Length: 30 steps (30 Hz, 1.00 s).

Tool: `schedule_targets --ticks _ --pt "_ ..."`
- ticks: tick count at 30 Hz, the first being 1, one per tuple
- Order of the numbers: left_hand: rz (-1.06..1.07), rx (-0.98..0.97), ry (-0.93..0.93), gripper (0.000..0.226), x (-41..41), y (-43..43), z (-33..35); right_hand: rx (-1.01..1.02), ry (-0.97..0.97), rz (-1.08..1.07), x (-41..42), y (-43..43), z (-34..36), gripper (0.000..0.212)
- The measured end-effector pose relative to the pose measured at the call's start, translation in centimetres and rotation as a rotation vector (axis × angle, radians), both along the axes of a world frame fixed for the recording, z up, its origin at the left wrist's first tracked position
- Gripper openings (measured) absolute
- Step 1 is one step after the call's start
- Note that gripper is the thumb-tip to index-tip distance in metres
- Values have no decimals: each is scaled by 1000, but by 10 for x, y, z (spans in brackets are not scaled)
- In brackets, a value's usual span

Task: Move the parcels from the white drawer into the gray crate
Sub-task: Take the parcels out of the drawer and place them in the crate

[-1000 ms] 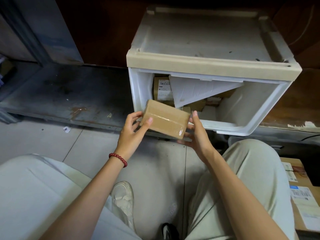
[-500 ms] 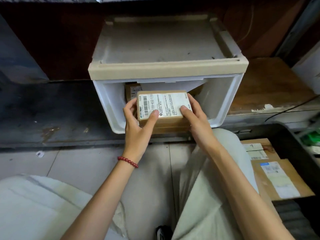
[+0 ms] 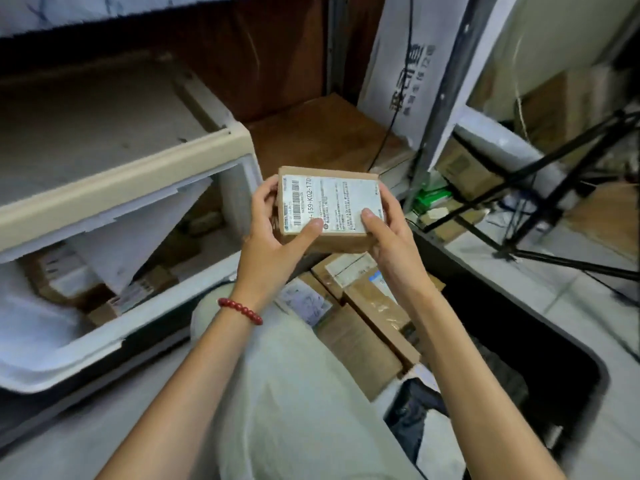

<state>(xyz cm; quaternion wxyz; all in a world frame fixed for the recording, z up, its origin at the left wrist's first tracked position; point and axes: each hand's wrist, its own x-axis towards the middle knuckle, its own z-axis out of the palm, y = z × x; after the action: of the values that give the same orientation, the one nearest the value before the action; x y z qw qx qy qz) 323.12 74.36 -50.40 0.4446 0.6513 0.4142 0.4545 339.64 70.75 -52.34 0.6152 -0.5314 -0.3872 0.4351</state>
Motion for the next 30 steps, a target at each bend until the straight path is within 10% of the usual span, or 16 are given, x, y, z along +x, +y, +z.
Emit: schedule_targets --ticks 19,30 --pt "-480 -84 499 119 134 -5 -76 -264 17 -352 125 -92 -78 44" --pt "-825 -28 804 106 151 -60 -128 -623 -152 -374 127 -190 -117 58"
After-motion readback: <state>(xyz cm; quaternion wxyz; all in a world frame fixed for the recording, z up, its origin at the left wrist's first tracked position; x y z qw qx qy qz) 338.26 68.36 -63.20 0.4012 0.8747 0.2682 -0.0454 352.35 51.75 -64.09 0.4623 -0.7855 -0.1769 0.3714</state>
